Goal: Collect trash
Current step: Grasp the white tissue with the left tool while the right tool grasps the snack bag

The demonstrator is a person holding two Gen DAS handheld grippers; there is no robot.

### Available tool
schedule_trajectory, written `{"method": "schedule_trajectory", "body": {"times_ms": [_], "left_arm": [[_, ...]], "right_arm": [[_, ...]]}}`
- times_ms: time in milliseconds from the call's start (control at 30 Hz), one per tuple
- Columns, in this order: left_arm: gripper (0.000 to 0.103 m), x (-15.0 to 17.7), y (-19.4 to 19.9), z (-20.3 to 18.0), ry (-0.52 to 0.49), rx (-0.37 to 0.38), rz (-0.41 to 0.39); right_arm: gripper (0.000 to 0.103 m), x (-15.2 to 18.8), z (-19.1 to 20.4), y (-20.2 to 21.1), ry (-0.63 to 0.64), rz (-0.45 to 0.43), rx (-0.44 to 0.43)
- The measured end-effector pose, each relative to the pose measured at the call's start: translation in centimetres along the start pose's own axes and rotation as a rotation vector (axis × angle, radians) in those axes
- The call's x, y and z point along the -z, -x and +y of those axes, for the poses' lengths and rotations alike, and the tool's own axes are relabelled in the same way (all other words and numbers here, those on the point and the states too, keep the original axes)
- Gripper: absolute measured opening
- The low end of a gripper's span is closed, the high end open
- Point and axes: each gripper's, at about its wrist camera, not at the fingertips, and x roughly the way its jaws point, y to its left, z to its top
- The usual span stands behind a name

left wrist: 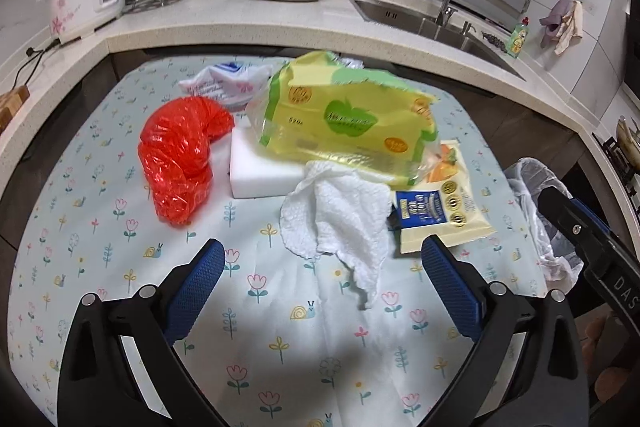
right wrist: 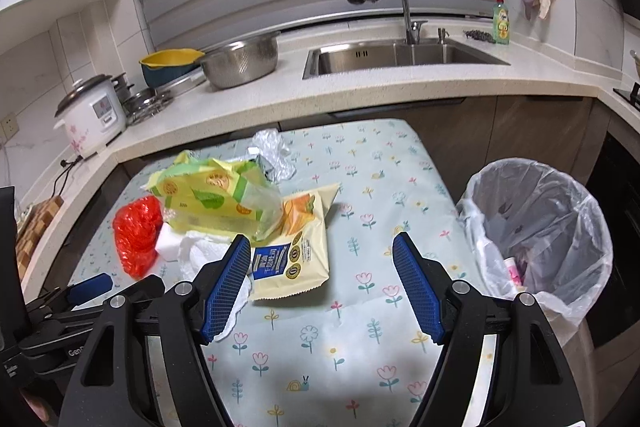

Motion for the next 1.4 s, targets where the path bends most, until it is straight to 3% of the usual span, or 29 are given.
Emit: {"method": "schedule_trajectory", "body": {"times_ms": [533, 633, 700, 800, 900, 967, 1067, 1400], "left_arm": [[0.095, -0.5, -8.1, -0.2, 0.01, 0.024, 0.115], [0.094, -0.4, -9.1, -0.3, 0.006, 0.026, 0.122], [0.093, -0.3, -9.1, -0.6, -0.016, 0.019, 0.1], [0.08, -0.2, -8.8, -0.8, -0.027, 0.03, 0.087], [0.057, -0.1, -8.3, -0.7, -0.021, 0.063, 0.089], [0.037, 0.0, -7.9, -0.6, -0.017, 0.087, 0.097], [0.016, 0.5, -7.0, -0.9, -0.029, 0.078, 0.091], [0.008, 0.8, -2.2, -3.0, -0.064, 0.121, 0.027]], "right_arm": [[0.069, 0.9, -0.7, -8.8, -0.043, 0.129, -0.038], [0.061, 1.1, -0.7, -9.8, -0.05, 0.149, -0.061], [0.048, 1.3, -0.7, -10.3, -0.051, 0.163, -0.077], [0.031, 1.5, -0.7, -10.7, -0.053, 0.179, -0.094], [0.024, 1.7, -0.7, -10.2, -0.058, 0.167, -0.105], [0.022, 1.7, -0.8, -9.5, -0.057, 0.152, -0.103], [0.02, 1.5, -1.2, -8.2, -0.061, 0.132, -0.095], [0.019, 0.1, -3.9, -2.6, -0.088, 0.033, -0.048]]}}
